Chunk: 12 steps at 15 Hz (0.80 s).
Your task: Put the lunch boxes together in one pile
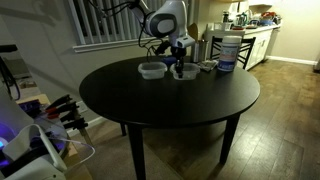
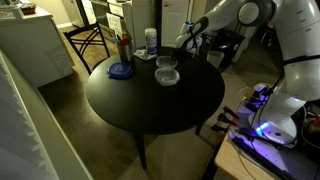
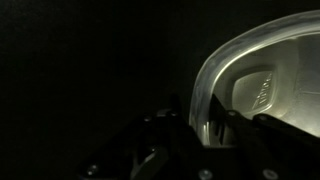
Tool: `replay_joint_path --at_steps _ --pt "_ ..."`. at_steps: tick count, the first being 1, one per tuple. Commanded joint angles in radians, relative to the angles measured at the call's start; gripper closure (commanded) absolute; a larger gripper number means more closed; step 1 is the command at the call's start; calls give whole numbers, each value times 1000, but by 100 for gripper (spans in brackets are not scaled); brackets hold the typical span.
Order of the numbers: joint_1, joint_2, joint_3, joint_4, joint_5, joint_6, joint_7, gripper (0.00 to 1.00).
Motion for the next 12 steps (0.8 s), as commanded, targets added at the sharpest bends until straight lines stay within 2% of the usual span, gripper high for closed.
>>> replay_joint_path --at_steps 1,3,7,9,12 --pt "17 -58 -4 -59 24 17 -40 98" --pt "29 -82 -4 -79 22 21 -37 100" --pt "66 -154 -8 -141 16 46 -25 97" --pt "93 -204 -16 -193 5 95 -17 98" --pt "134 -283 -20 -301 -10 228 -31 98"
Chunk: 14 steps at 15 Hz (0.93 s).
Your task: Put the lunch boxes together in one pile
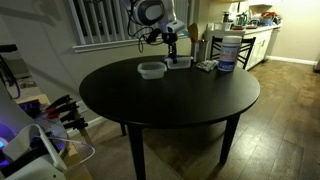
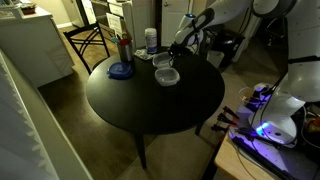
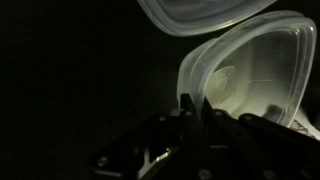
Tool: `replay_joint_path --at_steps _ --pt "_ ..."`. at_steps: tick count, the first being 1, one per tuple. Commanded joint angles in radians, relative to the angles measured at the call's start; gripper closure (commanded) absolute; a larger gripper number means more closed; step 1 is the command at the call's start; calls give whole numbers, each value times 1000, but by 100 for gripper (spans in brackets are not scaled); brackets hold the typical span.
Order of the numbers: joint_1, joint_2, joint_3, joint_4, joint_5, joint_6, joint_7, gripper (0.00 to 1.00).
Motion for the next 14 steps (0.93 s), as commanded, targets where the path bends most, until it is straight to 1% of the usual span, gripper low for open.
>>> replay_joint_path --at_steps 1,3,6,11,14 --pt "50 -133 -12 -177 -9 144 -29 98" --pt "59 -166 13 -237 6 188 -54 98" --pt "61 -209 58 -324 25 208 -105 98" --pt "67 -259 108 -418 35 188 -159 98" --pt "70 -283 124 -457 31 163 -186 98"
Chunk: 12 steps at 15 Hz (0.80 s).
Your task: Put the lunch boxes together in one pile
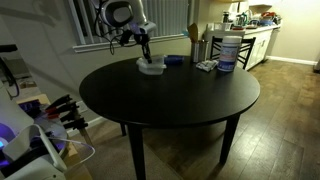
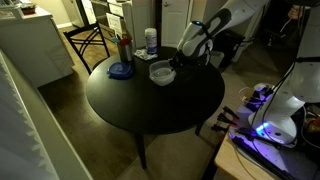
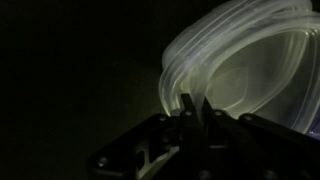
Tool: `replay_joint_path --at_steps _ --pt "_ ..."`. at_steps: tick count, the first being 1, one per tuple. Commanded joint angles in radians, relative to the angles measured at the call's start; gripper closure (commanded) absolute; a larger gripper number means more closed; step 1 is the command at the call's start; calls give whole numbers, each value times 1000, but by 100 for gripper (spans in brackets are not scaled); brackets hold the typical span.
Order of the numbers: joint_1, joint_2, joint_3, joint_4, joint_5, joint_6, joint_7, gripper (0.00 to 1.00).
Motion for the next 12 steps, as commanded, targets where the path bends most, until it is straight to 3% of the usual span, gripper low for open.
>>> replay_joint_path --at_steps 1,7,8,10,12 --pt "0 -63 18 -79 30 -28 -80 98" --pt "3 -80 21 -111 24 -49 -110 98" --pt "5 -80 20 -113 23 -50 -108 67" --pt "10 -80 15 -113 16 -59 -101 61" --pt "14 -83 11 -116 9 -74 -95 49"
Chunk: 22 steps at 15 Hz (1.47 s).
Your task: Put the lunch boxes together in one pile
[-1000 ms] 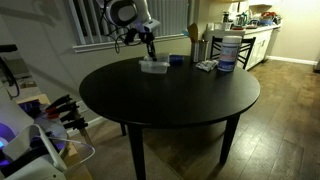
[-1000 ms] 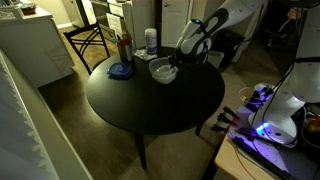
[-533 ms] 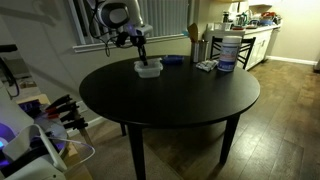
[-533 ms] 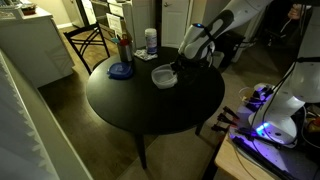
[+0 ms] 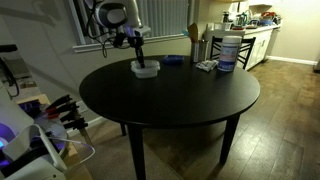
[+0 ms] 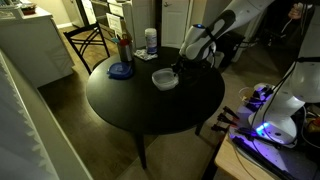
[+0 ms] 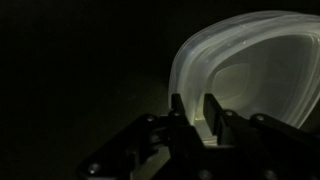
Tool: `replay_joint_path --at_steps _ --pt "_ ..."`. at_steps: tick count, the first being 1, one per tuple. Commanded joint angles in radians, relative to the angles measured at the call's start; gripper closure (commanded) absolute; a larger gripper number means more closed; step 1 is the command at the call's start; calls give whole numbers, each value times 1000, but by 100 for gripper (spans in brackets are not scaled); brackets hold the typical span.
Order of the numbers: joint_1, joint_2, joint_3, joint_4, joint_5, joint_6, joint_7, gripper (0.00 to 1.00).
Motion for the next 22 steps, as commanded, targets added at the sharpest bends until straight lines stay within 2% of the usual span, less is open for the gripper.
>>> replay_joint_path --at_steps 1,5,8,14,19,20,22 --pt "15 -48 -11 -40 5 -41 -24 42" --pt "72 -86 -78 -63 -97 -115 71 17" --pt "92 -138 -98 -78 -169 -174 114 0" --pt "89 -217 -64 -105 -266 -225 189 0" --pt "96 -266 -9 -160 -319 -225 263 0" --pt "73 -214 -7 -111 -282 -210 206 0" --pt "76 -227 9 -130 -290 -210 227 0"
